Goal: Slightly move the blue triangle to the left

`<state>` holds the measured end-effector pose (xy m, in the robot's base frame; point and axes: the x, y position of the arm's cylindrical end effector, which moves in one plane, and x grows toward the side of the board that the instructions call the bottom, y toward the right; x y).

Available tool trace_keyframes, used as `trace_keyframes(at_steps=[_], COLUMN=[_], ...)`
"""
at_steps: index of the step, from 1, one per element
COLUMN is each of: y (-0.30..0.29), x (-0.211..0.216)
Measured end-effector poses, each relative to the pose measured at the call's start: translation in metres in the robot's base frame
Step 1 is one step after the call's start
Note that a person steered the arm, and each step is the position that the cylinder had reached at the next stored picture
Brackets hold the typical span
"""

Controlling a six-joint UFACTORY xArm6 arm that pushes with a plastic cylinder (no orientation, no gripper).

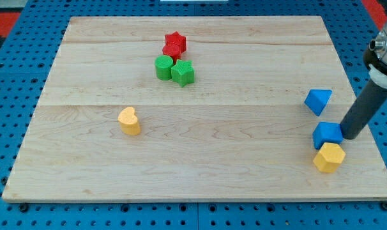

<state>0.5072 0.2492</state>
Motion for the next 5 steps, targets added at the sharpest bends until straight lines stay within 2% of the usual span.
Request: trace_keyframes(at_steps=[1, 2, 3, 5], y=[0.005, 0.059, 0.056, 0.009], x=[-0.008, -0.031, -0.074, -0.083])
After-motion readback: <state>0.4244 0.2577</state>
